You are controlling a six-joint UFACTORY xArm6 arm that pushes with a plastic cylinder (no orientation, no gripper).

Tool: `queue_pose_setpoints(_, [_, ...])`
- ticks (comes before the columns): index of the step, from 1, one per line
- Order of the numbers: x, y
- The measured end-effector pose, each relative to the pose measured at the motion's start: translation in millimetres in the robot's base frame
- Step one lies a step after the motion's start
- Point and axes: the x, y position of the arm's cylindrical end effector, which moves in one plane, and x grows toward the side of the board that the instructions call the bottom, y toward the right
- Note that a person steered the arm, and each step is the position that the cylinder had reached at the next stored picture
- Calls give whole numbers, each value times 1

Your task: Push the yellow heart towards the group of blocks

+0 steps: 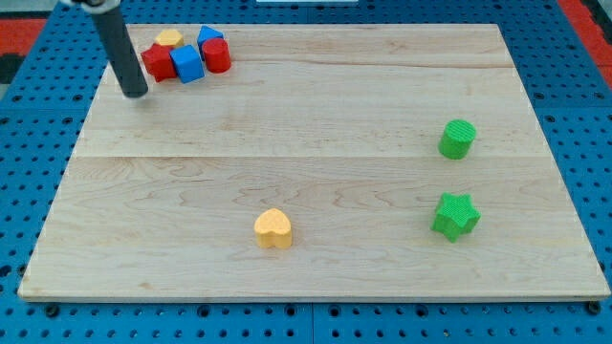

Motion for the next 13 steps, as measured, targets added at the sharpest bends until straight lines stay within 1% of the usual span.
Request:
queue_pose_setpoints(1, [53,84])
queue_pose_setpoints(2, [74,212])
queue_pose_setpoints(3, [151,255])
queue_pose_setpoints(4, [205,253])
queue_pose_setpoints(5, [185,182])
queue_pose_setpoints(6, [156,130])
queue_pose_setpoints(7, [206,129])
queue_pose_setpoints(8, [212,90])
queue_pose_setpoints(10, [98,31])
queue_pose_setpoints(11, [99,43])
queue_pose_setpoints(12, [143,47])
queue_pose_setpoints(13, [157,91])
